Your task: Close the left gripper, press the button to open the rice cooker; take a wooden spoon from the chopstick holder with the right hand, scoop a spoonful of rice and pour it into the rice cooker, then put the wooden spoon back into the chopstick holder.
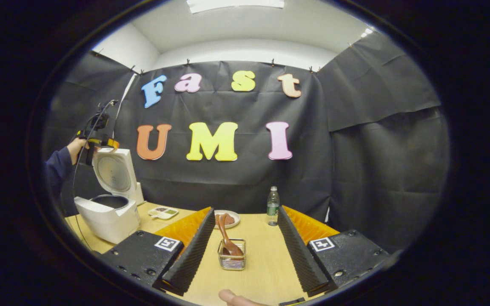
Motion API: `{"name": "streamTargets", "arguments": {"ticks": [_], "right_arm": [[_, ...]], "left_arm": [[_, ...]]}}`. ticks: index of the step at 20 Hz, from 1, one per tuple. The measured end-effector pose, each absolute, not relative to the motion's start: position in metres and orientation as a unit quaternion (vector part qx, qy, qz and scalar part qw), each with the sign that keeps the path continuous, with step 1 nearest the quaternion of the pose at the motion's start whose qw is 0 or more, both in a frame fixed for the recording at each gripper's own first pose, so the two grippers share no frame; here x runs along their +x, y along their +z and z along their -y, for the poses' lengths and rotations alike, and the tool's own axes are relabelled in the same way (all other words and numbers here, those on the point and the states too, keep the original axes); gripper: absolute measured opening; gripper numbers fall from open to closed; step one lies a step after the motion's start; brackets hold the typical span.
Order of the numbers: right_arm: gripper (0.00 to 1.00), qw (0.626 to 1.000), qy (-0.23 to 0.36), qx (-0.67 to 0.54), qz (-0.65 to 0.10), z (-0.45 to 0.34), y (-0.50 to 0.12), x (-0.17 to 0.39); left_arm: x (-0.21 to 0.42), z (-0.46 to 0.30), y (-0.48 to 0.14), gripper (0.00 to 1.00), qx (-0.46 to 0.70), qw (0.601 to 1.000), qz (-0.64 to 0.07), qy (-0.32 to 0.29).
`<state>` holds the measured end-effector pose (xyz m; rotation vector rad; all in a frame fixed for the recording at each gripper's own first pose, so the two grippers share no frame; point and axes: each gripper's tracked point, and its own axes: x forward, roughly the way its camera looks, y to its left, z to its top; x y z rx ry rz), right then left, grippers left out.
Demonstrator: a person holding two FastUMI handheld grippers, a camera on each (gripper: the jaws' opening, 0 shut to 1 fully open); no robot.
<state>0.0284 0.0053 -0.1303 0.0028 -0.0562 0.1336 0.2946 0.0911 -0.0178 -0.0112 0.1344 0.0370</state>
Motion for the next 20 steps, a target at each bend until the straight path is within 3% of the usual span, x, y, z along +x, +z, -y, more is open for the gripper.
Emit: {"name": "streamTargets", "arguments": {"ticks": [13, 20], "right_arm": [[0.95, 0.992, 0.12, 0.012, 0.019, -0.035, -0.14, -0.004], [0.95, 0.991, 0.127, 0.025, 0.025, -0.032, -0.141, -0.022]], "left_arm": [[0.215, -0.07, -0.071, 0.96, -0.004, 0.994, -0.109, 0.004], [0.178, -0.059, -0.131, 0.96, -0.023, 0.984, -0.174, 0.013]]}}
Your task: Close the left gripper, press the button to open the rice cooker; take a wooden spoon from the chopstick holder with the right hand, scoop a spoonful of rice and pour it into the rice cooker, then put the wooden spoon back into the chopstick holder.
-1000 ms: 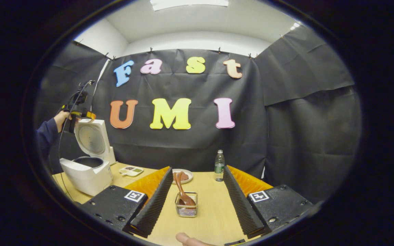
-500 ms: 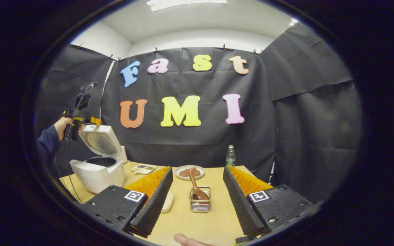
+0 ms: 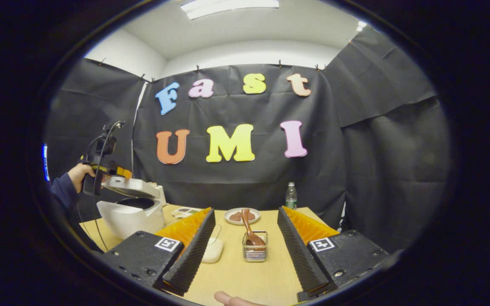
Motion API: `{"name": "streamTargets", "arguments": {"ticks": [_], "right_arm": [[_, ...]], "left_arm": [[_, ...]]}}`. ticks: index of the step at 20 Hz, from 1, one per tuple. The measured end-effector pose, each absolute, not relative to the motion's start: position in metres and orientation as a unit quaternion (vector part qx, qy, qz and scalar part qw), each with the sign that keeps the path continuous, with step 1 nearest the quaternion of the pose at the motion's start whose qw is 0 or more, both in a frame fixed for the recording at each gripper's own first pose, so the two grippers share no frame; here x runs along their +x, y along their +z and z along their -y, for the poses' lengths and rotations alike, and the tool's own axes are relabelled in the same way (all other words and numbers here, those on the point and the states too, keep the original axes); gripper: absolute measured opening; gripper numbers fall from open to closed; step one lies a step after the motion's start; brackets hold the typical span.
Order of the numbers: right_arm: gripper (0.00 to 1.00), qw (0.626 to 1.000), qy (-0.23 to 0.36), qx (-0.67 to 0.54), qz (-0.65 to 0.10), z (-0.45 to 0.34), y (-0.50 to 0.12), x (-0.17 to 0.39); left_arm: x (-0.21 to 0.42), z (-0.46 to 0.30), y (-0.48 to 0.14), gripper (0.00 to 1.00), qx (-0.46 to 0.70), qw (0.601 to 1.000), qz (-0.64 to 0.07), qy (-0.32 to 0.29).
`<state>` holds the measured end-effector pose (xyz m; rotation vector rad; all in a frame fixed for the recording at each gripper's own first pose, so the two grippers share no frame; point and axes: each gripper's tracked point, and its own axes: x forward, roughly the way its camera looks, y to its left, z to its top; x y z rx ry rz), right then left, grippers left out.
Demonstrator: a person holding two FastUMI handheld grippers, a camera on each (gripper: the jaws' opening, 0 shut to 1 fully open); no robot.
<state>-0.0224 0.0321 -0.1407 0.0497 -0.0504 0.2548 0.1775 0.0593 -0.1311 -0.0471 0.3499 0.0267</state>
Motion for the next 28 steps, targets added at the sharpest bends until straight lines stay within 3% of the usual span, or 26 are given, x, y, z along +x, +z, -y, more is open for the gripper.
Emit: {"name": "streamTargets", "arguments": {"ticks": [12, 28], "right_arm": [[0.95, 0.987, 0.149, 0.028, 0.045, -0.049, -0.132, -0.055], [0.95, 0.992, 0.125, 0.036, 0.007, -0.044, -0.151, -0.053]], "left_arm": [[0.142, -0.055, -0.197, 0.97, -0.008, 0.971, -0.237, 0.022], [0.128, -0.053, -0.208, 0.98, -0.012, 0.975, -0.219, 0.024]]}}
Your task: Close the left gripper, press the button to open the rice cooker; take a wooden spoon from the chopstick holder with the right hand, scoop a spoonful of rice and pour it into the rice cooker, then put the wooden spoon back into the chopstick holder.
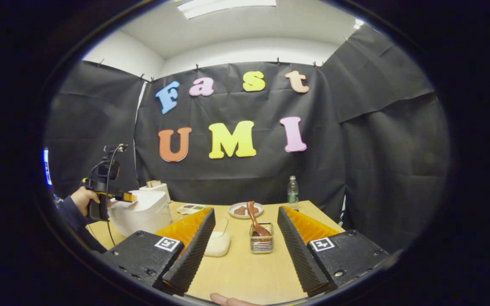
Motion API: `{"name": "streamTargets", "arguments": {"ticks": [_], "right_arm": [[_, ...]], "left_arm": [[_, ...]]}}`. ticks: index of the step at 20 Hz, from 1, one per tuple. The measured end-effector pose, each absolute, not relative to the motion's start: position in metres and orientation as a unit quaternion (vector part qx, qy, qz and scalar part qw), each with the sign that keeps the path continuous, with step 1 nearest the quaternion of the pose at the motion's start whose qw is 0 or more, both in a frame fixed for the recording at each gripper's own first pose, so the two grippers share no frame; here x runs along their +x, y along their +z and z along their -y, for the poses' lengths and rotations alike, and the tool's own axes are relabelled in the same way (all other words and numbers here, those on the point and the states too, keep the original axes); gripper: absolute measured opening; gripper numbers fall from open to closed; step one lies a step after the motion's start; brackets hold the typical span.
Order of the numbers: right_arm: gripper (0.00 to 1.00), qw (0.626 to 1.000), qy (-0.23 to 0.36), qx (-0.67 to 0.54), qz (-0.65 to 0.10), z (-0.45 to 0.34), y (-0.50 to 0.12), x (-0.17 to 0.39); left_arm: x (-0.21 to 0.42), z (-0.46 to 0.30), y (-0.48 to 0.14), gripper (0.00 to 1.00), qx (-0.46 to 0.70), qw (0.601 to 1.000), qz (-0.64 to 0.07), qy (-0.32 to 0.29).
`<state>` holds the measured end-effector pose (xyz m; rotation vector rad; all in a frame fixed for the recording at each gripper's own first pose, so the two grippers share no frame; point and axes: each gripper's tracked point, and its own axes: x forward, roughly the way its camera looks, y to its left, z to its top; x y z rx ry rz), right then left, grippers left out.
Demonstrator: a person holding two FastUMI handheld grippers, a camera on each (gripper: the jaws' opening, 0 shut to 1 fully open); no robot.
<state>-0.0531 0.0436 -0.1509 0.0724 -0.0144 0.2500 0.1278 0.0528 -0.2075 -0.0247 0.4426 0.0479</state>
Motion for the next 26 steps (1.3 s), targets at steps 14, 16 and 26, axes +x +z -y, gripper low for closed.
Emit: {"name": "streamTargets", "arguments": {"ticks": [14, 16, 26], "right_arm": [[0.96, 0.991, 0.129, 0.023, 0.008, -0.07, -0.129, -0.048], [0.96, 0.992, 0.125, 0.024, 0.011, -0.07, -0.123, -0.049], [0.96, 0.994, 0.103, 0.011, 0.029, -0.067, -0.094, -0.048]], "left_arm": [[0.115, -0.046, -0.174, 0.95, -0.029, 0.987, -0.16, 0.01], [0.102, -0.059, -0.162, 0.95, -0.012, 0.988, -0.15, 0.035], [0.005, -0.025, -0.078, 0.95, -0.027, 0.998, -0.063, 0.008]]}}
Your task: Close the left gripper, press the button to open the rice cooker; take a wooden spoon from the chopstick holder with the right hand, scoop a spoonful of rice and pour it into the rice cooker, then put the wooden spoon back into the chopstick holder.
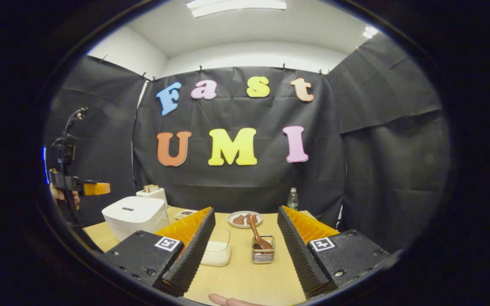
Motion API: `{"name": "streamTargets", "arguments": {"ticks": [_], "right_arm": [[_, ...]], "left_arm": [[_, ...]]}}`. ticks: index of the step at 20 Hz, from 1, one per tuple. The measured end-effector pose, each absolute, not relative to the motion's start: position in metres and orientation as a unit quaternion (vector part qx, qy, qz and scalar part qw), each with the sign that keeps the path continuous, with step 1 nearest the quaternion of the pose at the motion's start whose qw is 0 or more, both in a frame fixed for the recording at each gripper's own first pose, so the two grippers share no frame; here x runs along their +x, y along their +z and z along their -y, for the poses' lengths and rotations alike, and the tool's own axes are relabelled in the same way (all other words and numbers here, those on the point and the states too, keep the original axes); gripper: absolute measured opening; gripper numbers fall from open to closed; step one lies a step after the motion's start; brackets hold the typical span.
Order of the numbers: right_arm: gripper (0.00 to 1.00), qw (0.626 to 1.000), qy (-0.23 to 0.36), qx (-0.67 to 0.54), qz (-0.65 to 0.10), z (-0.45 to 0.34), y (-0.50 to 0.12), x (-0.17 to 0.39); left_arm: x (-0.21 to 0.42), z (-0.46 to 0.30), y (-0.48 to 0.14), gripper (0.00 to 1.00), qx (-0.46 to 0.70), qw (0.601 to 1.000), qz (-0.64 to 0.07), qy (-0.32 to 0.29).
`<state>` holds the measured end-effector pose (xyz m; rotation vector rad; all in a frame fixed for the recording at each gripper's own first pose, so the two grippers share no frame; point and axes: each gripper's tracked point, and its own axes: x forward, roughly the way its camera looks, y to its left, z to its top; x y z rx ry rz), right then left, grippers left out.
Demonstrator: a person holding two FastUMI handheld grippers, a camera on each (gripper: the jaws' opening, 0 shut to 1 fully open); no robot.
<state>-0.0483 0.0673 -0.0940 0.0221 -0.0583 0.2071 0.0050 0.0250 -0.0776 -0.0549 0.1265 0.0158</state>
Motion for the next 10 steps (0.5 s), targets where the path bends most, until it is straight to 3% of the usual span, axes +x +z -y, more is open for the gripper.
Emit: {"name": "streamTargets", "arguments": {"ticks": [10], "right_arm": [[0.95, 0.994, 0.1, 0.017, 0.043, -0.067, -0.078, -0.068]], "left_arm": [[-0.073, 0.012, -0.034, 0.94, -0.007, 0.999, 0.032, -0.022]]}}
